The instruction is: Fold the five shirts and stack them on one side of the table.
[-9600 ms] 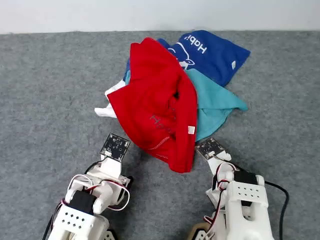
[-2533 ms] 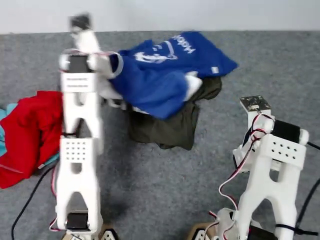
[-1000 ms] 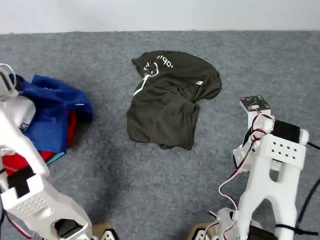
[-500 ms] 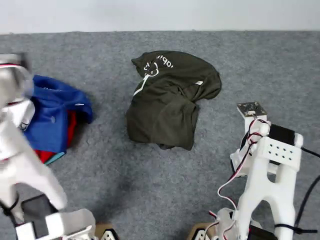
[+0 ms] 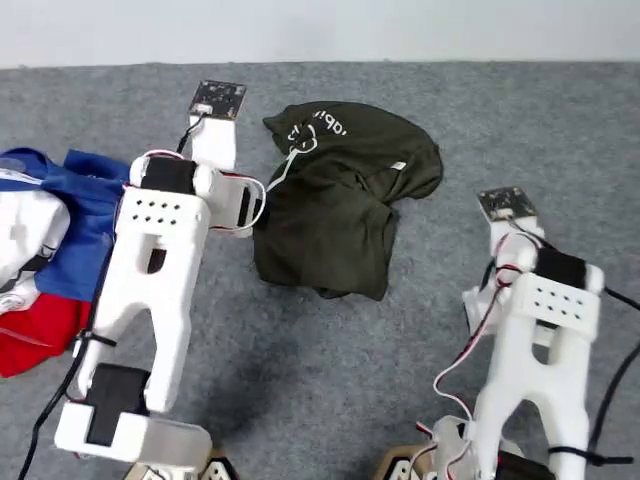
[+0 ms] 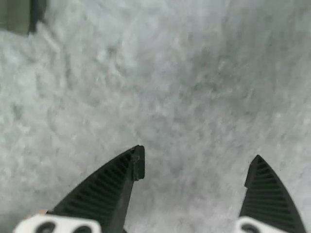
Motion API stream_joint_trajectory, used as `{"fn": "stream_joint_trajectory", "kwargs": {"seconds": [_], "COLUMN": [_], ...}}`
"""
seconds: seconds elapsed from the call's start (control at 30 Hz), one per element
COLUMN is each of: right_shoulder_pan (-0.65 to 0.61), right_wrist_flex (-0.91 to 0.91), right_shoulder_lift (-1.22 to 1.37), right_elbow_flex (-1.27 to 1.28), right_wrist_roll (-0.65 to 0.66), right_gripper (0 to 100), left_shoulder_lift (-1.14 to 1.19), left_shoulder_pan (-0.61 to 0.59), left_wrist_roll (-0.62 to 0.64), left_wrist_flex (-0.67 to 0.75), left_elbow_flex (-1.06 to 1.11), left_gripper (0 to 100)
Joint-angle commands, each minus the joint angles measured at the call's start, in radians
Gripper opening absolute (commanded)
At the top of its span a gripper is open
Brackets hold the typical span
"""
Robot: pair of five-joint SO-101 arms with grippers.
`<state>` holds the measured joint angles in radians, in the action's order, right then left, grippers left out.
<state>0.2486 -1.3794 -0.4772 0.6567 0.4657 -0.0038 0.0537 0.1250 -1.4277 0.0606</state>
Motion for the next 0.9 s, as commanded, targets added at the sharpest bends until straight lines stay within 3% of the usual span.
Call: {"fn": "stream_joint_trajectory", "kwargs": {"seconds": [0.0,0.2,0.3,0.5,0.8,0.87], "right_shoulder_pan": [-0.147,-0.495,-0.585,-0.595,-0.596,-0.591], "right_wrist_flex": [0.028,0.131,0.252,0.461,0.349,0.348], "right_shoulder_lift": [0.001,0.007,0.082,0.426,0.765,0.808], "right_elbow_flex": [-0.083,-0.144,-0.124,-0.166,-0.381,-0.397], "right_wrist_roll": [-0.012,-0.014,-0.012,-0.012,-0.008,-0.005], "right_gripper": [33.6,33.6,33.6,33.6,32.9,28.2], "left_shoulder_lift": [0.002,0.0,0.0,0.0,0.0,0.0], "left_shoulder_pan": [-0.124,-0.29,-0.328,-0.325,-0.327,-0.327], "left_wrist_roll": [0.008,0.006,0.006,-0.049,-0.055,-0.055], "left_wrist_flex": [-0.018,-0.167,-0.212,-0.241,-0.253,-0.253], "left_elbow_flex": [-0.007,-0.008,-0.008,-0.008,-0.008,-0.008], "left_gripper": [22,22,22,22,22,22]}}
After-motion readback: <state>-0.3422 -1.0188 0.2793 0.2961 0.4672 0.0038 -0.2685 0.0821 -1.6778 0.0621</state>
